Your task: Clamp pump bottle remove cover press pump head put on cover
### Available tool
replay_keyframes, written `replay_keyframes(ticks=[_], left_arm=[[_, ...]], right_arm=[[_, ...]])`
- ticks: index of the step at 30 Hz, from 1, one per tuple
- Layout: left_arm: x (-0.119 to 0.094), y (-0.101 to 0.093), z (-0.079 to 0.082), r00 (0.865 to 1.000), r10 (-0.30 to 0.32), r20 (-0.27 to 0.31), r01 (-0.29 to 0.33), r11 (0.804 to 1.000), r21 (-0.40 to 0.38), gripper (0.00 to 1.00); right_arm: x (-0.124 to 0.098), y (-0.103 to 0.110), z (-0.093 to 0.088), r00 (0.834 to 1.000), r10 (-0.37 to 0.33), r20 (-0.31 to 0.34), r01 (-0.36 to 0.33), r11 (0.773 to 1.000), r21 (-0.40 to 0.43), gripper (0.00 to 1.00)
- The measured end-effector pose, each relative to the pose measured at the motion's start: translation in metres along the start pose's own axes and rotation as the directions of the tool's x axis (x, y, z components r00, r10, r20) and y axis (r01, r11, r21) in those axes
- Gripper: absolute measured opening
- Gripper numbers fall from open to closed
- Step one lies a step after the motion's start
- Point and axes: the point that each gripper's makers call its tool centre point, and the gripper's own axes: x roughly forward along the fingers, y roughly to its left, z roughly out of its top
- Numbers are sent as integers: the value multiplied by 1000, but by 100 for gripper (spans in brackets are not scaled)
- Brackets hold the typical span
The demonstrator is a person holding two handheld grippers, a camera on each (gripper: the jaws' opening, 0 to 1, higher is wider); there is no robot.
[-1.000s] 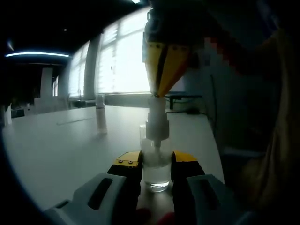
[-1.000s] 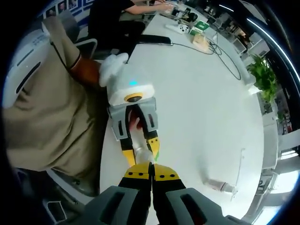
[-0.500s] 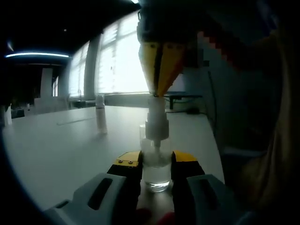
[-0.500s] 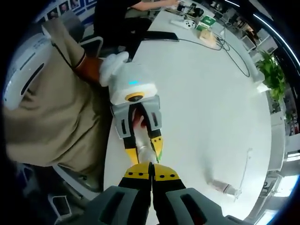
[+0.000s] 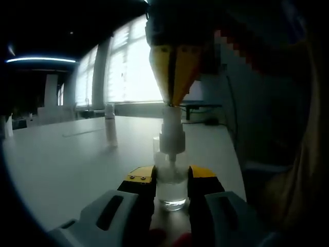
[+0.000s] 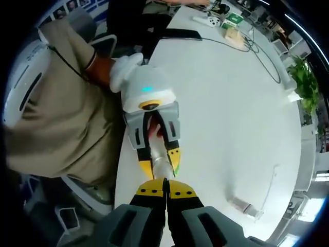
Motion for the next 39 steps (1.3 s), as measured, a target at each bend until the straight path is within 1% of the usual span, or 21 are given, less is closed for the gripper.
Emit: replay_keyframes(ticks=[2, 9, 14, 21, 24, 33, 36, 39], left_arm=[[0, -1, 0, 1000, 0, 0, 0, 1000, 1, 15], [0, -1, 0, 1000, 0, -1, 0, 1000, -1, 15], [0, -1, 0, 1000, 1, -1, -1, 1000, -1, 15], [1, 0, 0, 1000, 1, -2, -1, 1000, 0, 15], [1, 1, 0, 1000, 1, -2, -1, 1000, 1, 15], [3, 1, 0, 1000, 2, -2, -2, 1000, 0, 15], [4, 1, 0, 1000, 2, -2, -2, 1000, -2, 15], [4, 1, -1, 1000, 1, -2, -1, 1000, -1, 15]], right_arm=[[0, 2, -1, 1000, 14, -11, -14, 1000, -23, 0], [1, 4, -1, 998, 56, -13, -56, 998, 1, 0], [1, 5, -2, 998, 53, -23, -53, 999, 11, 0], [2, 6, -3, 998, 18, -56, -17, 1000, 19, 0], [2, 3, -3, 996, 36, -85, -34, 999, 30, 0], [3, 3, -5, 991, 68, -114, -67, 998, 9, 0], [3, 1, -6, 989, 84, -125, -79, 996, 43, 0], [3, 0, -7, 988, 88, -126, -82, 995, 50, 0]])
